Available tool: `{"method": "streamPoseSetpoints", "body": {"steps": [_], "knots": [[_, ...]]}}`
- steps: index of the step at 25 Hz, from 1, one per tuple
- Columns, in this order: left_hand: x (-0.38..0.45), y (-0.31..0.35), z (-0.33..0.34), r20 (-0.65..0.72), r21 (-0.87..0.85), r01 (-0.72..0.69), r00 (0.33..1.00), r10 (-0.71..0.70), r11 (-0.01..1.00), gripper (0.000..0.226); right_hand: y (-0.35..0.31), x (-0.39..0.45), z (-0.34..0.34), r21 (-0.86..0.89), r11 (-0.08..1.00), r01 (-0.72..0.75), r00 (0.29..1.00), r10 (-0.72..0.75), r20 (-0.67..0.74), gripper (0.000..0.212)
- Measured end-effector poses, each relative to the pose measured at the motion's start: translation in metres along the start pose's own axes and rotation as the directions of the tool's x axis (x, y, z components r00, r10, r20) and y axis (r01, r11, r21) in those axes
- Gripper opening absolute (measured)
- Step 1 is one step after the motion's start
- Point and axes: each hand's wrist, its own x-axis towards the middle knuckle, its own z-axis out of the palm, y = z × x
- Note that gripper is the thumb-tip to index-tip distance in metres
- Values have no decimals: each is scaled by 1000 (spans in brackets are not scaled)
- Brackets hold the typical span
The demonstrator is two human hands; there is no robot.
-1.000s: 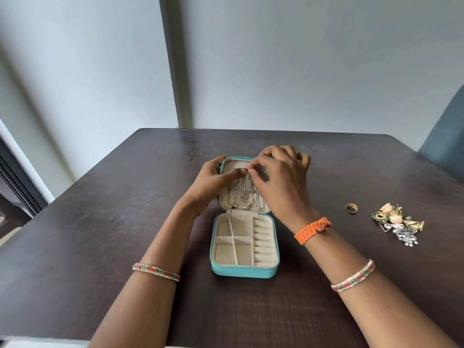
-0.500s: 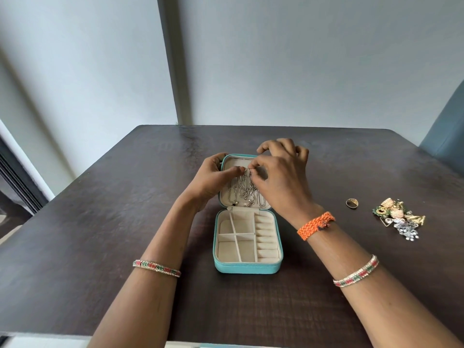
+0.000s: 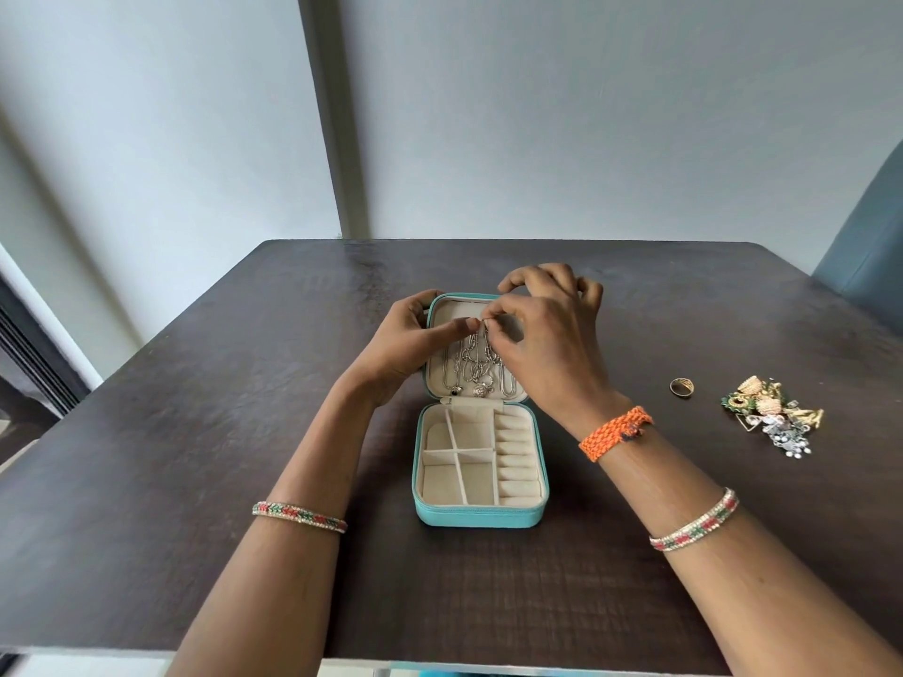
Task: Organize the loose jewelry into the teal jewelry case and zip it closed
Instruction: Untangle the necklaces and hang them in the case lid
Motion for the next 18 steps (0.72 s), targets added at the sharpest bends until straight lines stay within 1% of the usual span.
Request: {"method": "streamPoseSetpoints", "body": {"steps": [2,4,7,10,11,14,18], "knots": [[0,0,-1,4,-8,6,1000,-6,1000,33,0,-1,0,7,1000,-1,1000,1,3,4],[0,0,-1,8,5,8,1000,-8,1000,35,-1,-1,0,15,1000,-3,1000,3,7,3],[0,2,1,4,24,20,1000,-20,1000,18,0,-1,0,28,1000,-10,1000,10,5,2],[-1,5,1,3,15,49,999,-49,999,12,-1,0,0,35,999,-15,1000,15,12,5],[-2,4,1,18,17,44,999,-44,999,13,-1,0,-1,37,999,-14,1000,14,11,7],[-2,3,0,59,39,-6,998,4,999,25,0,0,-1,52,999,-13,1000,13,16,18],[-3,3,-3,102,-3,19,995,-18,1000,27,1,1,0,63,998,-15,1000,14,17,27]]}}
